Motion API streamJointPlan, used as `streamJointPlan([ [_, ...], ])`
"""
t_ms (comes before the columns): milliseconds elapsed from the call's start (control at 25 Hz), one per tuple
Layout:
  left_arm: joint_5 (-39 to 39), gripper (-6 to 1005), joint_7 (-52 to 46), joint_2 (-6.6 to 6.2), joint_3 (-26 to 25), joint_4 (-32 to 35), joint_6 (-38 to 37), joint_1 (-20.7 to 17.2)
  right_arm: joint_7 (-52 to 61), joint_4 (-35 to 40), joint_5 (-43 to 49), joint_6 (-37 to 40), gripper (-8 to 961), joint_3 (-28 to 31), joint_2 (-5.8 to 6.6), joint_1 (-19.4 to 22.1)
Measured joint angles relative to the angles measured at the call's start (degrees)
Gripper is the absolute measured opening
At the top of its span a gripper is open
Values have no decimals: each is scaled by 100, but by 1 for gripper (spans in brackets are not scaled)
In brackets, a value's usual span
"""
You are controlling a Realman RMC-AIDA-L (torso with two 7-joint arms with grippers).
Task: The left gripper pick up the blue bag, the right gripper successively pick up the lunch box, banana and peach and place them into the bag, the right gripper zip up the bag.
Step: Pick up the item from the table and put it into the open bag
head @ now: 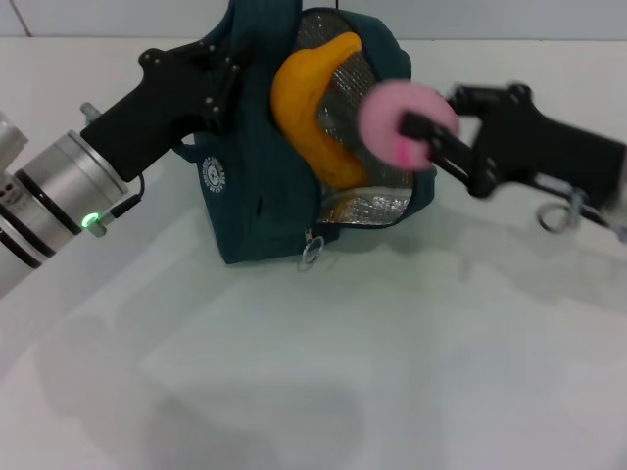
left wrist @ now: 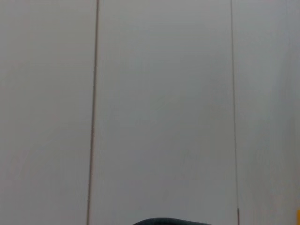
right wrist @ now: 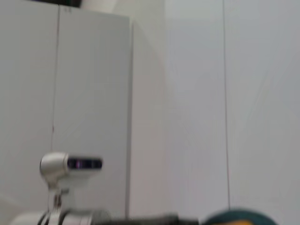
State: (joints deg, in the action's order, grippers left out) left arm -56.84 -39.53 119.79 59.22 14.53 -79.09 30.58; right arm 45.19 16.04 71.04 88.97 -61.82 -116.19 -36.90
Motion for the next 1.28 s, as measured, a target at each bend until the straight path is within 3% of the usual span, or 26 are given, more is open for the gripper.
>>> streamJointPlan([
  [200, 0, 36, 3, 5, 66, -3, 14, 17, 300, -374, -503, -595, 220, -189, 0, -706],
  [360, -2, 36, 4, 9, 71, -15, 15, 51, 508, -373, -523, -1230, 237, -380, 0, -984],
  [720, -2, 36, 20, 9, 87, -143, 67, 235, 563, -346, -531, -1287, 312, -583, 0, -1082],
  [920, -2, 36, 23, 9, 90, -143, 71, 237, 610, -307, -531, -1303, 402, -590, 0, -1030],
  [1160, -1, 36, -49, 5, 89, -133, 71, 238, 676, -237, -531, -1544, 626, -601, -1, -938],
  [1280, 9, 36, -187, -13, 87, -97, 71, 238, 686, -195, -521, -1677, 660, -606, 0, -870],
])
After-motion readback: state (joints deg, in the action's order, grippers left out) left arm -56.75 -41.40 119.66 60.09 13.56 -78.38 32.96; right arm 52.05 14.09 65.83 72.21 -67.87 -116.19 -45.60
